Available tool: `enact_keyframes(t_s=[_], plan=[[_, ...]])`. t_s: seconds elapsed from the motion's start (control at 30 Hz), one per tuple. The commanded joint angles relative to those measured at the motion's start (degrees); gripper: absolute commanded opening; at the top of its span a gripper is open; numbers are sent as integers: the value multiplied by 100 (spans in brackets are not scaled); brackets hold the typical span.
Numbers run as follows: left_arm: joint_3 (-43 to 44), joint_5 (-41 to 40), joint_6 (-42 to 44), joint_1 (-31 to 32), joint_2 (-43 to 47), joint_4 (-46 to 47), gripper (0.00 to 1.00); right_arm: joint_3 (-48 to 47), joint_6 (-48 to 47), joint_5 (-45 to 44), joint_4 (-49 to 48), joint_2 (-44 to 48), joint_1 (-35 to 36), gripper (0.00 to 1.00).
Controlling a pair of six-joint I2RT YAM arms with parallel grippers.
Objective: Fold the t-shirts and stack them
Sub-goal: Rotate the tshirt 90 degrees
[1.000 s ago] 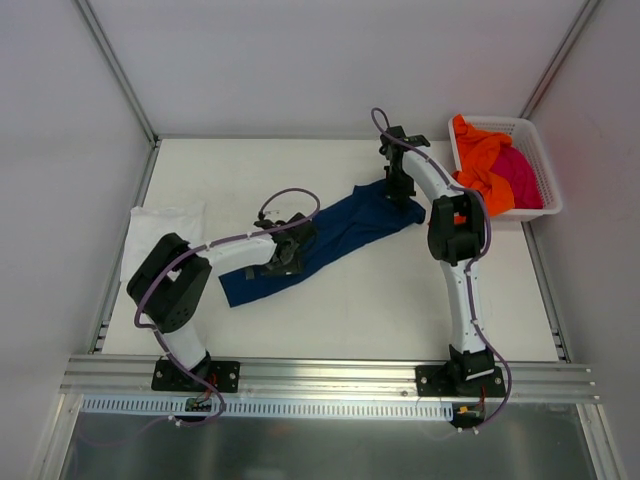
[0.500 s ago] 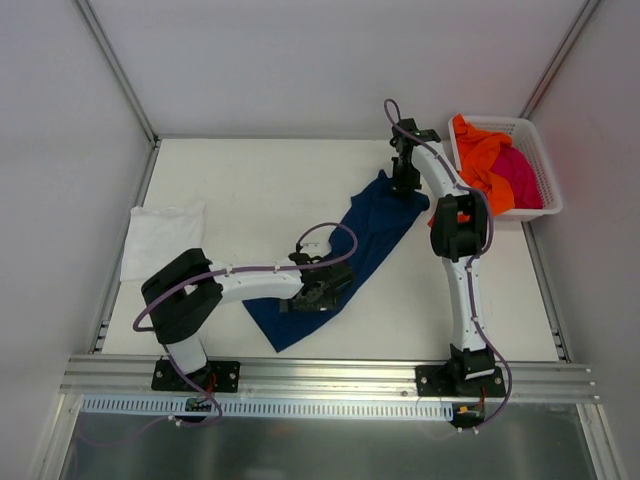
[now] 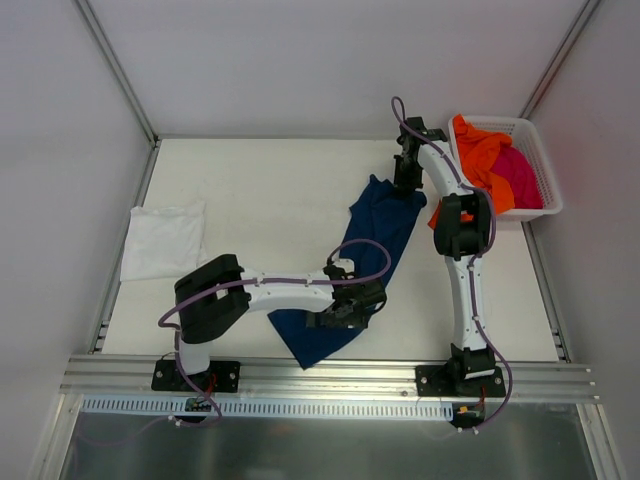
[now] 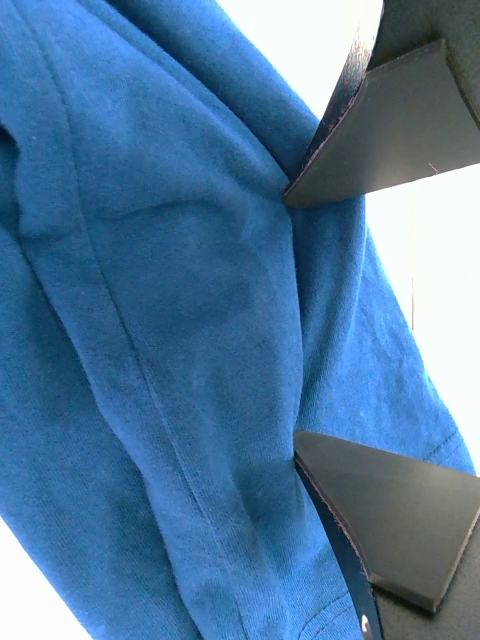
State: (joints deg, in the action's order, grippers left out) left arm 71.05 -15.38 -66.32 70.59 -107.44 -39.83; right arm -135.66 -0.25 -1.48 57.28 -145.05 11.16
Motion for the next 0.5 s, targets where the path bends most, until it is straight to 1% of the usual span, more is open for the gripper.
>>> enact_keyframes(t_s=[0.0,0.13,0.27,0.37,0.47], plan=[[120,273,-91,148,-147,-638,97,-225,-107,279,-349,-120,-61,1],[251,-403,-153,140,204,-1042,99,-251,-115,288,-428,-120,-61,1],[568,-747,-153,140,521,-1500,99,-348,-28,419,-603,-137,-87,0],[779,-940,-126,140,750,-1720,99,-365,208,954,-875,-181,-114,0],[911,-1081,-144,148,979,-1913,99,-400,481,1271,-1218,-242,-123,0]])
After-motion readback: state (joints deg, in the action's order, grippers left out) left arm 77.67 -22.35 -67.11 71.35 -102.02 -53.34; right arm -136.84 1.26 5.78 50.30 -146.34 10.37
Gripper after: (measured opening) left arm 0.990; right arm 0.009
